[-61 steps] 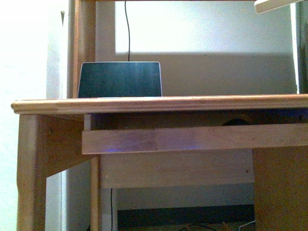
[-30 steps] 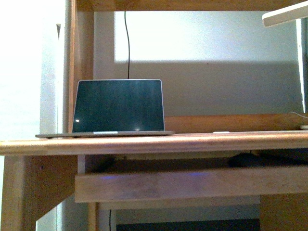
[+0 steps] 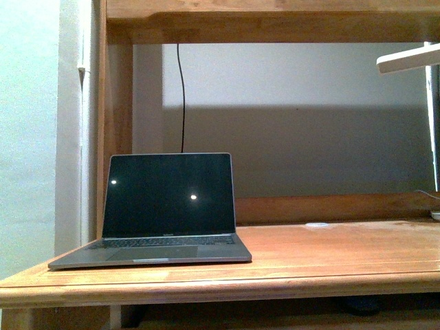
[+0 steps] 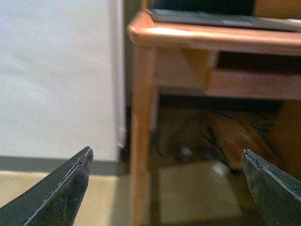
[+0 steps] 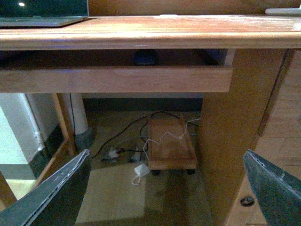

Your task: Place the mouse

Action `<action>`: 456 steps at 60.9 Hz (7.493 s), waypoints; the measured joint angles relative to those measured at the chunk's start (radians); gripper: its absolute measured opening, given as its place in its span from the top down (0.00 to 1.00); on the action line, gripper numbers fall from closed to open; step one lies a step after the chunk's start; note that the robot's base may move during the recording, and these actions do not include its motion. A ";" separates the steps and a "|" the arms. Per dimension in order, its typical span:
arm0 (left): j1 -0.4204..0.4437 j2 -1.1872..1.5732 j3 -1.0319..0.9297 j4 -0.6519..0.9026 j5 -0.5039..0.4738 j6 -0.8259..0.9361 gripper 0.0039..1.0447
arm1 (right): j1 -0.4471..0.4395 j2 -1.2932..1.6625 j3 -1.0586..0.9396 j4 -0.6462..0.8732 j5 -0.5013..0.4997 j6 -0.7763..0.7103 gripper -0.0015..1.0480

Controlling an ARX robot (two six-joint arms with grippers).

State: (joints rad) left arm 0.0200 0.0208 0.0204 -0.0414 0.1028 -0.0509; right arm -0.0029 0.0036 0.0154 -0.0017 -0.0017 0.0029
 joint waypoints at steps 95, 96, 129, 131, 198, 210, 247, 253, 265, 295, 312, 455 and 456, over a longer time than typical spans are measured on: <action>-0.180 2.162 0.934 1.243 0.314 1.357 0.07 | 0.000 0.000 0.000 0.000 -0.001 0.000 0.07; -0.180 2.169 0.945 1.234 0.322 1.358 0.07 | 0.000 0.000 0.000 0.000 -0.001 0.000 0.07; -0.201 1.818 0.927 0.308 0.461 1.098 0.07 | 0.000 0.000 0.000 0.000 -0.001 0.000 0.07; -0.201 1.790 0.912 0.261 0.489 1.083 0.07 | 0.000 0.000 0.000 0.000 -0.001 0.000 0.07; -0.319 0.765 0.153 0.650 -0.388 -0.008 0.57 | 0.012 0.286 0.098 0.006 0.093 0.135 0.07; -0.235 0.649 0.091 0.592 -0.307 0.030 0.90 | 0.002 0.733 0.309 0.387 0.053 0.137 0.07; -0.025 0.344 -0.013 0.406 -0.103 0.040 0.98 | 0.082 1.365 0.805 0.135 -0.091 -0.090 0.07; -0.024 0.306 -0.013 0.369 -0.103 0.040 0.98 | 0.079 1.415 0.843 0.092 -0.093 -0.085 0.07; -0.024 0.248 -0.013 0.312 -0.103 0.040 0.98 | 0.077 1.481 0.886 0.061 -0.089 -0.079 0.07; -0.024 0.044 -0.013 0.073 -0.103 0.040 0.98 | 0.072 1.552 0.919 0.055 -0.043 -0.127 0.11; -0.024 -0.014 -0.013 0.043 -0.103 0.040 0.98 | -0.008 1.473 0.880 0.030 -0.104 -0.132 0.48; -0.024 -0.014 -0.013 0.043 -0.103 0.043 0.07 | -0.328 1.109 0.598 0.045 -0.727 -0.256 0.07; -0.024 -0.014 -0.013 0.043 -0.103 0.043 0.07 | -0.335 1.105 0.593 0.033 -0.741 -0.270 0.07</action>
State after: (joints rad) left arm -0.0044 0.0063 0.0074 0.0013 0.0002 -0.0082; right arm -0.3378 1.1084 0.6083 0.0311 -0.7425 -0.2668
